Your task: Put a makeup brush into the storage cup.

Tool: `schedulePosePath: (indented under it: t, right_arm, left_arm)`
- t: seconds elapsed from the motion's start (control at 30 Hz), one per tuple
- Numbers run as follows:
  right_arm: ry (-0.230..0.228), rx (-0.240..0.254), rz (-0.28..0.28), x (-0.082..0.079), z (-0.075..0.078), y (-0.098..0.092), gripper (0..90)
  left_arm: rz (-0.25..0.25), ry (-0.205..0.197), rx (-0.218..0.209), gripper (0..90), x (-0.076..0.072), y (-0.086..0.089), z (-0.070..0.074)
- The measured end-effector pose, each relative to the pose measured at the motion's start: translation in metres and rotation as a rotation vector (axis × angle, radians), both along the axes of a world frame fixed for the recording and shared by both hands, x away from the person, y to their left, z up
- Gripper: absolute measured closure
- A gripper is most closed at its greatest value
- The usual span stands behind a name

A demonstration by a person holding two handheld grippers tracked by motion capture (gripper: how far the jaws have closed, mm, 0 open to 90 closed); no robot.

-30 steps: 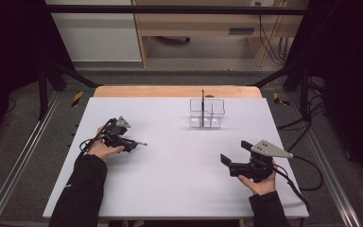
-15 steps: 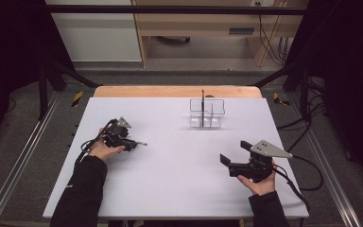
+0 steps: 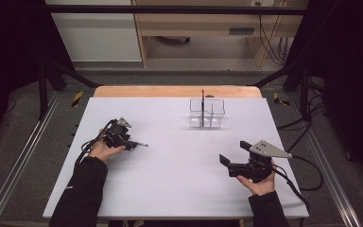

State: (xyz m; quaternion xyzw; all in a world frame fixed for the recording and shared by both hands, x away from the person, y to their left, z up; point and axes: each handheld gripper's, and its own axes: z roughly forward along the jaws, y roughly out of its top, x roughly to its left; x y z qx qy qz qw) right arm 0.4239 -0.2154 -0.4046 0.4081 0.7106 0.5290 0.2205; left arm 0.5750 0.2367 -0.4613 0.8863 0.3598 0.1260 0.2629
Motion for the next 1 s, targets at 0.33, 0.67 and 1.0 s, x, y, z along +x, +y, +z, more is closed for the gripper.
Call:
schedulePosePath:
  t: [0.33,0.67,1.0]
  right_arm:
    - [0.000,-0.002,0.002,-0.0001,-0.0002,0.0005,6.3]
    - [0.001,-0.003,0.002,0.0001,-0.0005,0.0007,6.3]
    - [0.002,-0.002,0.003,0.0001,-0.0007,0.0011,6.3]
  left_arm:
    - [0.009,0.015,0.008,60.8,-0.0017,0.0011,0.0023]
    - [0.007,0.028,0.022,71.0,-0.0041,0.0022,0.0041]
    - [0.002,0.038,0.043,78.3,-0.0072,0.0002,0.0055]
